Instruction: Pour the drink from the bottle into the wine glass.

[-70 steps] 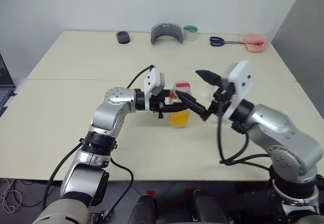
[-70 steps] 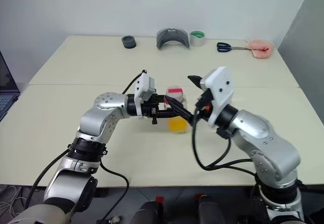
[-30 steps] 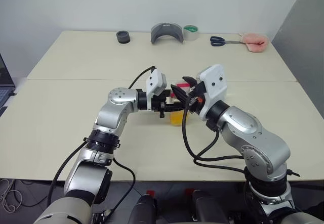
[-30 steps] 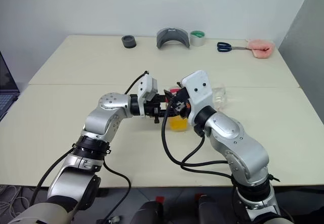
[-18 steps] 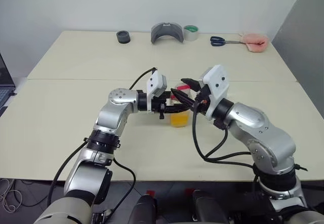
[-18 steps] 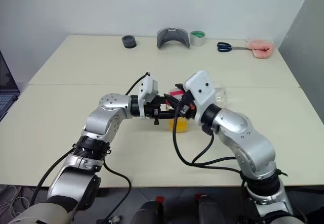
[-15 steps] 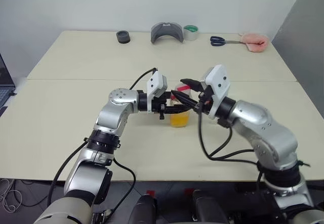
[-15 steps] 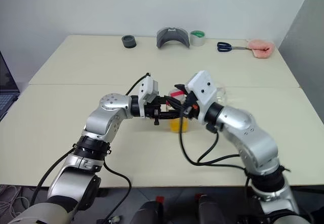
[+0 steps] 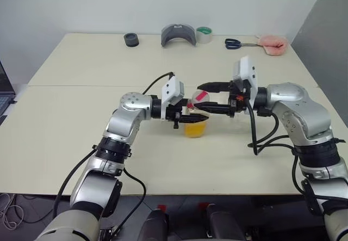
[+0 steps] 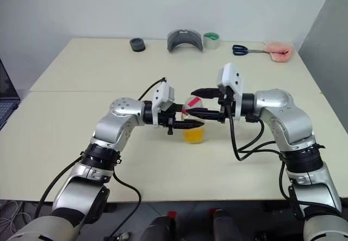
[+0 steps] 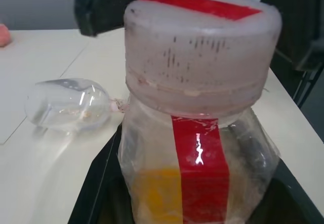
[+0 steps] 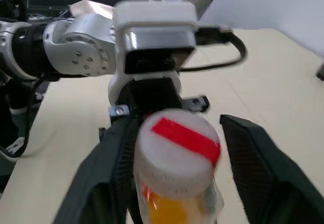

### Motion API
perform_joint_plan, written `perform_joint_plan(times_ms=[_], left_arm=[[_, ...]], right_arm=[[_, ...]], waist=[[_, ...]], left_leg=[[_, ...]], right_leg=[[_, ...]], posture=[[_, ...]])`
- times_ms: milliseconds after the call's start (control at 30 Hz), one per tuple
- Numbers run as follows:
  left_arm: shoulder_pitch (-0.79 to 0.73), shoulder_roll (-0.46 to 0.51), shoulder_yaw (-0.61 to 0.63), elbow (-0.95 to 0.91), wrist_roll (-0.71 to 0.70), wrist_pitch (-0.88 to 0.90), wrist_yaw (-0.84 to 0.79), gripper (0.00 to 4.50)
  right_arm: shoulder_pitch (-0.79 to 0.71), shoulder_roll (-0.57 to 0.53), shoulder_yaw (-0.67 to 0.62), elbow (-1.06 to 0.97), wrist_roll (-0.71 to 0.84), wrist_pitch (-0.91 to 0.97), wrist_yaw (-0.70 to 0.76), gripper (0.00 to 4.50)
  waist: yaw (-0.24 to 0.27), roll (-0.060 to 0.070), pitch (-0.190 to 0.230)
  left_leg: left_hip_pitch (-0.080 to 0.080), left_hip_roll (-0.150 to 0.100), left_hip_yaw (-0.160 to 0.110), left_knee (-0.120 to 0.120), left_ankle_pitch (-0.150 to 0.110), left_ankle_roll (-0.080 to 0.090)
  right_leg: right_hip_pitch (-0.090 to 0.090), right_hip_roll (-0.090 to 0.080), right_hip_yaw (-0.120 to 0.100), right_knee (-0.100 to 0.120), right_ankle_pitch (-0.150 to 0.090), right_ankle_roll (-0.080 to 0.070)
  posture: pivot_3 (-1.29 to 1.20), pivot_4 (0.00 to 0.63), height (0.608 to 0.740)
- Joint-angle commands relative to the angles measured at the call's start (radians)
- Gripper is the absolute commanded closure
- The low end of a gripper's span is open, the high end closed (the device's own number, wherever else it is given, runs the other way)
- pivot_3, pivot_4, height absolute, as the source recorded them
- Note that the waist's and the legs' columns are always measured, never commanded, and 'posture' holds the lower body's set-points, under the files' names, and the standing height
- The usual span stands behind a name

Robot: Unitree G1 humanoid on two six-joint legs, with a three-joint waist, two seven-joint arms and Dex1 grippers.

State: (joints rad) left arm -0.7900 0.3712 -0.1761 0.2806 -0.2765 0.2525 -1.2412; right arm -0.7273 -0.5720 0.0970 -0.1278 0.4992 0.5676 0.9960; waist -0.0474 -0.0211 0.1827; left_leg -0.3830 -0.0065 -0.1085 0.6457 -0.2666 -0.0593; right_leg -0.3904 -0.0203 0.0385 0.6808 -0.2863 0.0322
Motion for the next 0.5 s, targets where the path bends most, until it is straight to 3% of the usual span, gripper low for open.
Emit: perform_joint_plan(times_ms=[33, 200, 400, 500], left_arm=[[-0.023, 0.003, 0.031, -0.031, -0.025, -0.018, 0.005, 2.68], [-0.022, 0.000, 0.033, -0.018, -0.015, -0.024, 0.019, 2.68], [-0.035, -0.017, 0.029, 0.009, -0.007, -0.031, 0.037, 2.68], [-0.038, -0.025, 0.024, 0.018, -0.004, -0.035, 0.041, 2.68]], right_arm=[[0.042, 0.006, -0.127, -0.172, 0.099, 0.111, -0.132, 0.36], [0.176, 0.030, -0.174, -0.447, 0.149, 0.251, -0.347, 0.31], [0.244, 0.180, -0.081, -0.607, -0.015, 0.332, -0.722, 0.31], [0.242, 0.256, -0.051, -0.633, -0.037, 0.373, -0.811, 0.31]], waist=[[0.001, 0.000, 0.000], [0.006, 0.000, 0.000], [0.004, 0.000, 0.000], [0.005, 0.000, 0.000]], left_leg=[[0.000, 0.000, 0.000, 0.000, 0.000, 0.000], [-0.001, 0.000, 0.000, 0.000, 0.000, 0.000], [0.000, 0.001, 0.000, 0.000, 0.000, 0.000], [0.000, 0.000, 0.000, 0.000, 0.000, 0.000]], right_leg=[[0.000, 0.000, 0.000, 0.000, 0.000, 0.000], [-0.001, 0.000, 0.000, 0.000, 0.000, 0.000], [-0.001, 0.001, 0.001, 0.001, 0.000, 0.000], [-0.001, 0.001, 0.001, 0.001, 0.000, 0.000]], posture=[[0.00, 0.150, 0.740], [0.00, 0.150, 0.740], [0.00, 0.150, 0.740], [0.00, 0.150, 0.740]])
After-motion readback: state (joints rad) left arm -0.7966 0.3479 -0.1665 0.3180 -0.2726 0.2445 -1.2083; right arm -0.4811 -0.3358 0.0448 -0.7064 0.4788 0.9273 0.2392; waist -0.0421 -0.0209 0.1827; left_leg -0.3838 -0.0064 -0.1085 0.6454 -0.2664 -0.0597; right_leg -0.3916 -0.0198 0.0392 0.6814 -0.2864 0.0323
